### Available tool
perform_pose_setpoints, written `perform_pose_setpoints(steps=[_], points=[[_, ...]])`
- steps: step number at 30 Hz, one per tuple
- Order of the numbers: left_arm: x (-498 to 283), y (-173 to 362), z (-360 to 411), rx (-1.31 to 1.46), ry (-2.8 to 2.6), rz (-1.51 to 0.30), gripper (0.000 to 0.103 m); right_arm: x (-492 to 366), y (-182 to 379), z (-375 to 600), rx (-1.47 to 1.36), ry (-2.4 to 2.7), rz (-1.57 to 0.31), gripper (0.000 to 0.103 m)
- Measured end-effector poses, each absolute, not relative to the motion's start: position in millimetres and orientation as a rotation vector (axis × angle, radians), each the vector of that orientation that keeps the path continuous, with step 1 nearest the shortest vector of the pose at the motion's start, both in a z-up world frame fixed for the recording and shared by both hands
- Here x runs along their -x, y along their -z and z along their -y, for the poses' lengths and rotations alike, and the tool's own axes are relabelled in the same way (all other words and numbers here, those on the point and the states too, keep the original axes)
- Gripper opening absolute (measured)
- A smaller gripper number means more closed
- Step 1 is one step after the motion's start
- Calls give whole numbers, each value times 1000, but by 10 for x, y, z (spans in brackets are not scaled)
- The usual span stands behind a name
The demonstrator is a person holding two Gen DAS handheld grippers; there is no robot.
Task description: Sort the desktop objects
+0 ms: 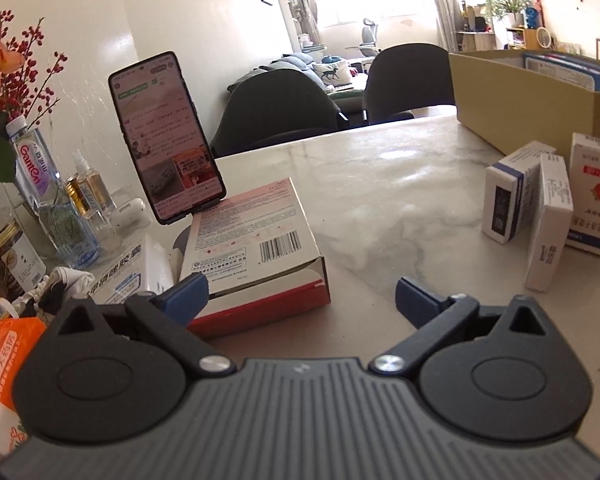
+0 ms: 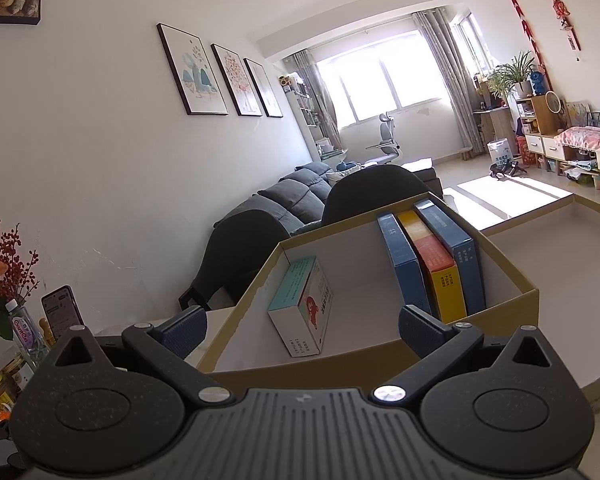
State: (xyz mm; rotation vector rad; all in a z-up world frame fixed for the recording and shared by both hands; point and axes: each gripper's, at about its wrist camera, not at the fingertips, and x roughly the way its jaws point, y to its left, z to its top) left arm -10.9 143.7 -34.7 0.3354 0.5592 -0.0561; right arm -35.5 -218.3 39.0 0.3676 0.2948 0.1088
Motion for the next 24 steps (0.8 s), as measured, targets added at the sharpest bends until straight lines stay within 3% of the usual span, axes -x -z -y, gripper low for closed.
perform_pose_setpoints(steps=[9, 13, 24], points=[[-4, 435, -1489, -559, 146, -639, 61, 326, -354, 2157, -378, -116, -308, 103], [-15, 431, -1447, -635, 120, -636, 32, 305, -355, 2099, -368, -130, -316, 103], [-58, 418, -1379, -818, 189, -674, 24, 281, -357, 1937, -345, -176, -334, 103]])
